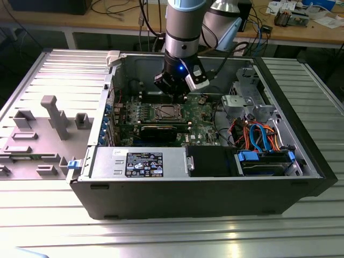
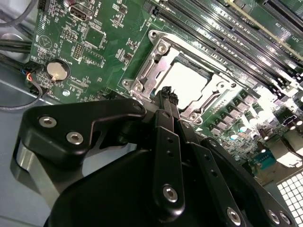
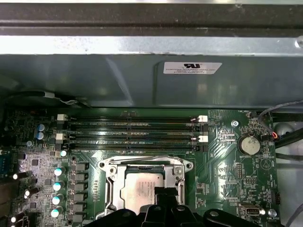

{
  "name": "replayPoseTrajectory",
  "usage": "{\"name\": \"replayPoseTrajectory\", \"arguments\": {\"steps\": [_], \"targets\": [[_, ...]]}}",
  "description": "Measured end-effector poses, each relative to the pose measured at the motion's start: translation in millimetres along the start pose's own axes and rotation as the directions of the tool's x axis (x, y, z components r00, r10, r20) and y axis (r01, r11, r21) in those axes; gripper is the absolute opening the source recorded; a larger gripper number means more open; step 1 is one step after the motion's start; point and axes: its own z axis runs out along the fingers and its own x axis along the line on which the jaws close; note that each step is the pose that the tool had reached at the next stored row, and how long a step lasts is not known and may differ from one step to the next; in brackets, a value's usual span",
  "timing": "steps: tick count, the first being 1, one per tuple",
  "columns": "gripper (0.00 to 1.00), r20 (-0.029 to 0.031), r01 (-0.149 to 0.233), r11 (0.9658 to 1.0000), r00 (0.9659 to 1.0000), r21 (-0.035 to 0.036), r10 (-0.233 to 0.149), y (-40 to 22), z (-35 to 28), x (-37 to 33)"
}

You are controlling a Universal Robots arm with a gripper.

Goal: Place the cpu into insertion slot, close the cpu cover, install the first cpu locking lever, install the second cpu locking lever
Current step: 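Install the second cpu locking lever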

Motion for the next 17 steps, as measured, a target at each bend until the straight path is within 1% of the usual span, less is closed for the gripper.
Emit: {"name": "replayPoseTrajectory", "arguments": {"steps": [5,7,8,9,10,14,17], "targets": [[0.11,0.0000,0.000,1.0000,1.0000,0.0002,0.000,-0.1,0.0,0.0],[0.11,0.0000,0.000,1.0000,1.0000,0.0039,0.000,-0.1,0.0,-0.1],[0.11,-0.0001,0.000,1.0000,1.0000,0.0098,0.000,-0.1,0.0,0.0],[0.11,-0.0003,0.000,0.9996,1.0000,0.0285,0.000,0.0,0.0,0.0],[0.11,-0.0005,0.000,0.9990,1.0000,0.0447,0.000,0.0,0.0,0.0],[0.11,-0.0005,0.000,0.9989,1.0000,0.0478,0.000,0.0,0.0,0.0],[0.11,-0.0006,0.000,0.9986,1.0000,0.0531,0.000,0.2,-1.7,0.0]]}}
